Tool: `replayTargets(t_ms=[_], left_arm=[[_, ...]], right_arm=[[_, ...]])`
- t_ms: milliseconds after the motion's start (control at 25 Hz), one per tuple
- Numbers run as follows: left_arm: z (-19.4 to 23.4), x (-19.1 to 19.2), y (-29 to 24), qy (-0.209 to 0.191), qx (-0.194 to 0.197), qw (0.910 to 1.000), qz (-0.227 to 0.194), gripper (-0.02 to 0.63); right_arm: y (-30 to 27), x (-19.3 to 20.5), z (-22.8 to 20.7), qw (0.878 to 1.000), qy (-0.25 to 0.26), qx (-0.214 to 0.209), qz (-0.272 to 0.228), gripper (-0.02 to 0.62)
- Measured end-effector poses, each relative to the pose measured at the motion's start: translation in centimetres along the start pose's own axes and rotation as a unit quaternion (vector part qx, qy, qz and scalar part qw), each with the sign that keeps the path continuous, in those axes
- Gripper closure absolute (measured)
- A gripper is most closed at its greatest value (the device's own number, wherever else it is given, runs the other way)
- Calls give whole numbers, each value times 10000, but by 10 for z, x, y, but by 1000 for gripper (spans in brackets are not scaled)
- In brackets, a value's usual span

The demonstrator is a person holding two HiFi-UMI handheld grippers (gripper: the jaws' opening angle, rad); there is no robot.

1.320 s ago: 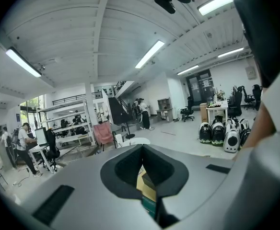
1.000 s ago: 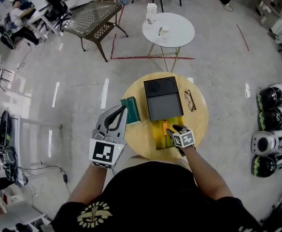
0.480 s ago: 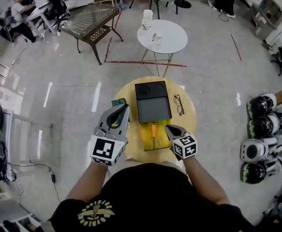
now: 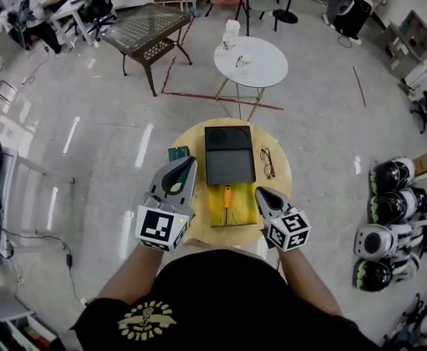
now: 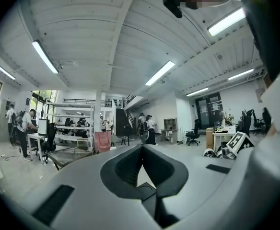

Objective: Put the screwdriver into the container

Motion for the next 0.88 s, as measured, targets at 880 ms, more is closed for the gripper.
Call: replayTargets(t_ms=[880], left_arm=[[-51, -14, 26, -293, -53, 9994, -156, 592]], right_arm=[[100, -101, 6, 9869, 1124, 252, -1134, 581]])
Point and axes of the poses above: the fingertips, and each gripper's own axes: y backward along the fingers, z to its left, x out of its underside, the point moved 10 cm from there along y, backward along the fingers, and after that the axes turned 5 degrees about y, right-handed, at the moved point
